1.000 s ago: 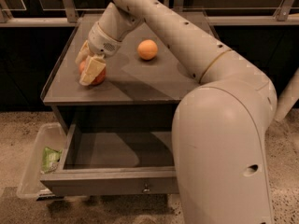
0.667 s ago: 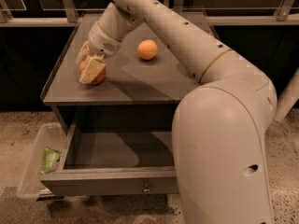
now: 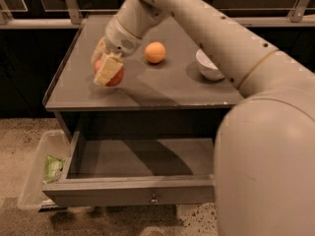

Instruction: Place apple into top drawer

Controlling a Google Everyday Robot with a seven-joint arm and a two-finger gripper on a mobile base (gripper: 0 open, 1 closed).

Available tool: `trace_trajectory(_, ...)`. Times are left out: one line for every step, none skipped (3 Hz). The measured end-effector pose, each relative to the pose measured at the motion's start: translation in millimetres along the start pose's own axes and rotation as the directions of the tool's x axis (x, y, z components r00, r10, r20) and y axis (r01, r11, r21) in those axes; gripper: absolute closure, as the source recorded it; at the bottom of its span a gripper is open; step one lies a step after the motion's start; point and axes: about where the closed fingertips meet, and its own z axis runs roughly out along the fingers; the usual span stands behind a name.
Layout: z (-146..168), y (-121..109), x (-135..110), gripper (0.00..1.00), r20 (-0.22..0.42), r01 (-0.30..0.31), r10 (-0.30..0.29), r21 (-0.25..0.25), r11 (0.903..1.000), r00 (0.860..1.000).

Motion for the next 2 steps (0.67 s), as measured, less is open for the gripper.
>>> trace_trajectory(-50, 44, 6, 1.0, -0.02, -0.115, 0.118, 0.105, 0.9878, 0.993)
trace_trajectory(-86, 96, 4, 1.0, 0.025, -0.25, 0.25, 0.213, 0.9445, 0.968)
